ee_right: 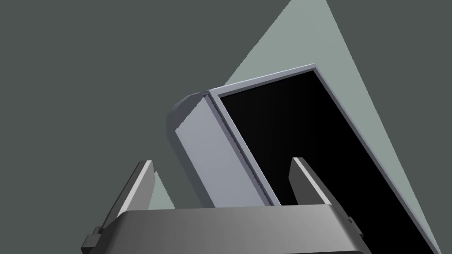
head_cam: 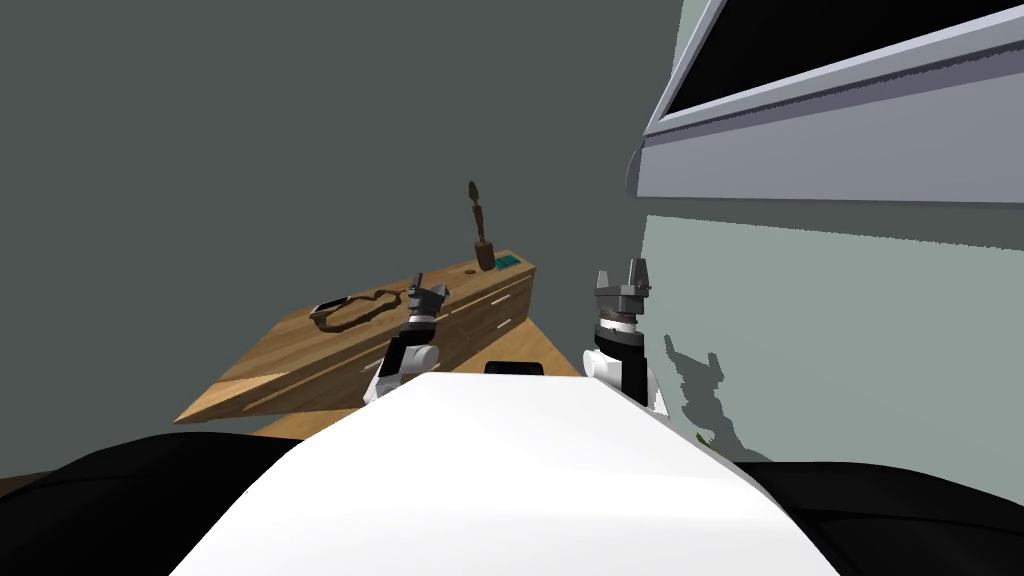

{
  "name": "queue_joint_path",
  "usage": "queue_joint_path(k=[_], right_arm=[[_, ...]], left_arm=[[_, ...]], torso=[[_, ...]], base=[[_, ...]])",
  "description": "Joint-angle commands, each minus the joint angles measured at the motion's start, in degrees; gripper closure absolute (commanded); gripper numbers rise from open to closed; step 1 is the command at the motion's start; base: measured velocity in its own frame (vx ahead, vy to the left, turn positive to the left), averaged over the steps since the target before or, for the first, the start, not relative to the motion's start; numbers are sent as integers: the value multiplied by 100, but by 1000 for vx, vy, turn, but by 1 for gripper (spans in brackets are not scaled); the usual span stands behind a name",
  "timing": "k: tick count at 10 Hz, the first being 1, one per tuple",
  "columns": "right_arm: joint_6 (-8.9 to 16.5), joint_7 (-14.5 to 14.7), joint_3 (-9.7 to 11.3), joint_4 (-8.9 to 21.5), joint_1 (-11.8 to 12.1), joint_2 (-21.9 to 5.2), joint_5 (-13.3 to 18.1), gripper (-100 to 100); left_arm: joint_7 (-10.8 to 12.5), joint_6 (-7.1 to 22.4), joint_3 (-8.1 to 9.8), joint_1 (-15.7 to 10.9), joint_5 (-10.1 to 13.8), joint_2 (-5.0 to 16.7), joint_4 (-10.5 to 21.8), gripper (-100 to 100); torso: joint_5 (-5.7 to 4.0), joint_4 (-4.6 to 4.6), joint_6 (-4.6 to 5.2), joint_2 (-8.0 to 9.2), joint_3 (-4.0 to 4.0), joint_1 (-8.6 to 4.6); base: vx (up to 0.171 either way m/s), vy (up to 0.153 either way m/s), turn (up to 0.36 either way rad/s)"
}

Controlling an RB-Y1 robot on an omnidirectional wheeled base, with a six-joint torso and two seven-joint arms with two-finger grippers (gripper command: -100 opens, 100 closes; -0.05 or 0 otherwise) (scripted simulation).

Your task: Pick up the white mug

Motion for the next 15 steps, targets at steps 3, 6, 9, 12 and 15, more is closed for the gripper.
queue_joint_path(k=[3, 6, 9, 12, 15], right_arm=[[0, 0, 0, 0, 0, 0, 0, 0], [0, 0, 0, 0, 0, -1, 0, 0], [0, 0, -1, 0, 1, -1, 0, 0], [0, 0, 0, 0, 0, -1, 0, 0], [0, 0, -1, 0, 0, -1, 0, 0]], left_arm=[[185, 574, 96, 62, 271, 144, 149, -100], [322, 1068, 186, 168, 444, 296, 251, -100], [448, 1604, 280, 298, 584, 437, 334, -100], [526, 1949, 342, 391, 665, 527, 377, -100], [636, 2432, 432, 525, 775, 660, 424, -100]], torso=[[1, -2, 1, -9, -5, 5], [5, -4, 1, -18, -11, 21], [7, -6, 1, -25, -14, 29], [6, -4, 2, -13, -9, 26], [6, -4, 2, -19, -11, 27]], base=[[56, -36, 80], [75, -2, 72], [94, 18, 64], [66, 12, 35], [90, 11, 54]])
